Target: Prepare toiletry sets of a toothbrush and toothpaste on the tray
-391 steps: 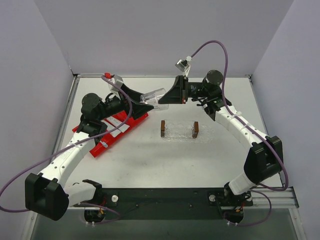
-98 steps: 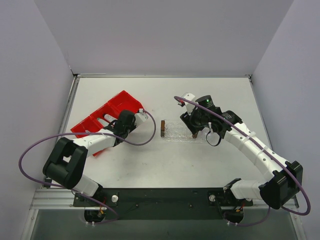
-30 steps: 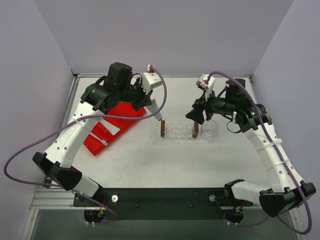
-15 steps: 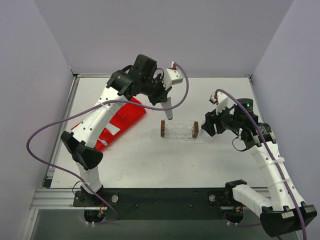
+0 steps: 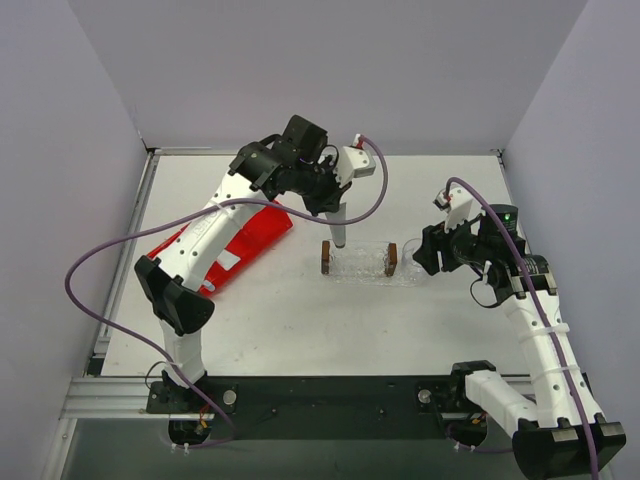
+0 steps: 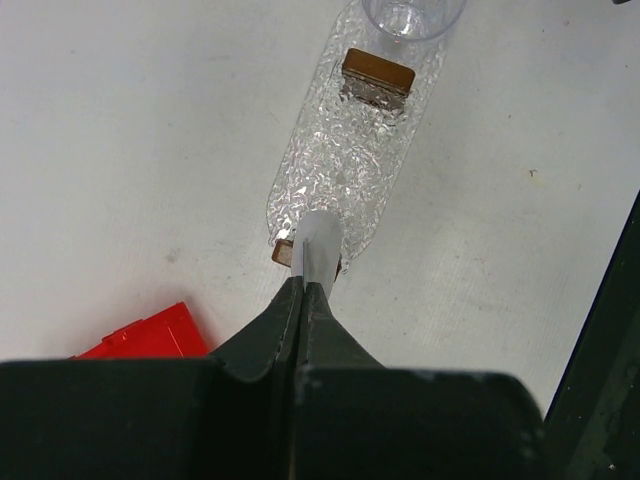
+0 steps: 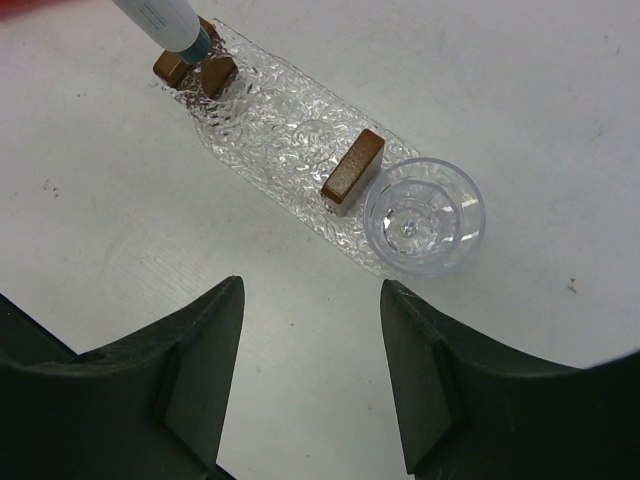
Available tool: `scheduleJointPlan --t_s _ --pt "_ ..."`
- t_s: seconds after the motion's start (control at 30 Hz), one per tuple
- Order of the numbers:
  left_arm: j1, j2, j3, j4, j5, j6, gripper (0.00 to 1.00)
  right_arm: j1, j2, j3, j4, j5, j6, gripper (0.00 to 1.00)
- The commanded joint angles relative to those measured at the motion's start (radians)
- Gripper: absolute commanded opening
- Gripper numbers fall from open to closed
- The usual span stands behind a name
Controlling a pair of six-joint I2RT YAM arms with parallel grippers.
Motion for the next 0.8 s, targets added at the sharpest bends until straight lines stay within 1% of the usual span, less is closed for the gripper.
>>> scheduleJointPlan --t_s 0.0,0.37,0.77 --pt "-0.008 0.002 0.003 0.047 -0.007 0.008 0.00 -0.005 -0.016 -0.005 0.023 -0.031 0.011 0.52" --pt "-0.019 0.031 -0.009 0.064 -0.026 0.008 0.00 -0.008 -0.023 -0.015 0.024 -0.033 0.005 0.52" --pt "-0.025 0.027 -0.061 0.112 -0.023 -0.004 0.00 -0.010 -0.017 -0.018 0.024 -0.035 0.002 0.52"
